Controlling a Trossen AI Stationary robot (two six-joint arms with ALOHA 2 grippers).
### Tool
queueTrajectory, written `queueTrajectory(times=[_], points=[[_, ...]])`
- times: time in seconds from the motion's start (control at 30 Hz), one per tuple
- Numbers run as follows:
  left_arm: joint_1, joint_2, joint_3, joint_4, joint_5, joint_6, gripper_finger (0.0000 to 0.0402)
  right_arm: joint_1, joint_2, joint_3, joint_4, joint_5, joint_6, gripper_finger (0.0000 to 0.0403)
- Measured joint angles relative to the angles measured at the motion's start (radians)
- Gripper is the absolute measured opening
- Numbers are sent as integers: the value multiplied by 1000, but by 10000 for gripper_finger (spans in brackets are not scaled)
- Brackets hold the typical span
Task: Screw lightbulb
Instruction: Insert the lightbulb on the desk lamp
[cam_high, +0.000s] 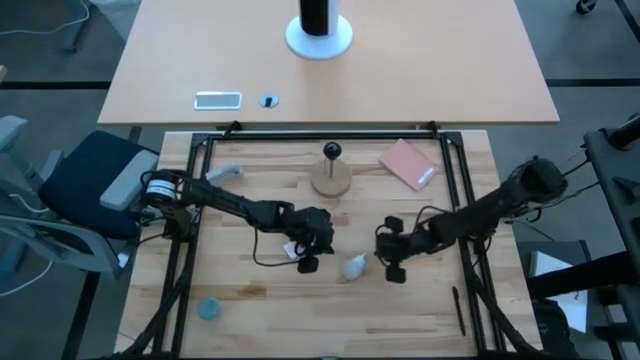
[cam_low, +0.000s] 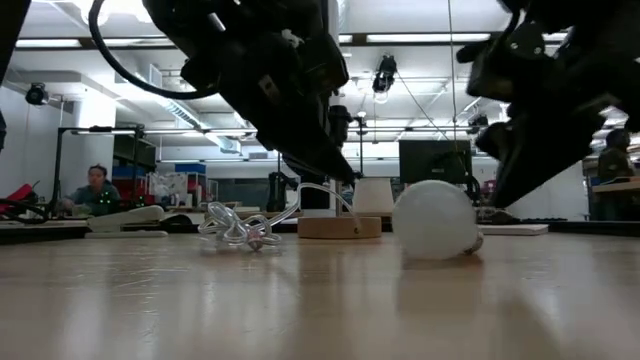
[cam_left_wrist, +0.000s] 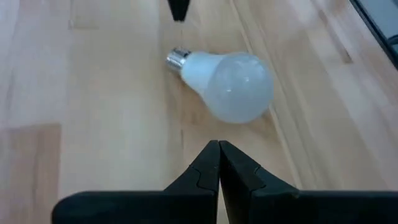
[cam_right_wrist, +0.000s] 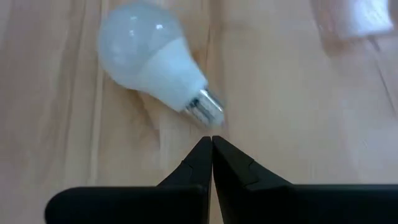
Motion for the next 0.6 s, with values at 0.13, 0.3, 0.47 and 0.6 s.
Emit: queueTrajectory(times=[0.13, 0.3, 0.47, 0.6], points=[[-23, 0, 0, 16, -17, -27, 0, 3, 99, 80, 26, 0, -40, 17], [-39, 0, 0, 16, -34, -73, 0, 11, 191, 193, -37, 3, -85, 65], [-46, 0, 0, 16, -70, -91, 0, 11, 274, 310, -197, 103, -99, 129], [-46, 0, 0, 11, -135, -90, 0, 17, 298, 403, -344, 192, -96, 173]])
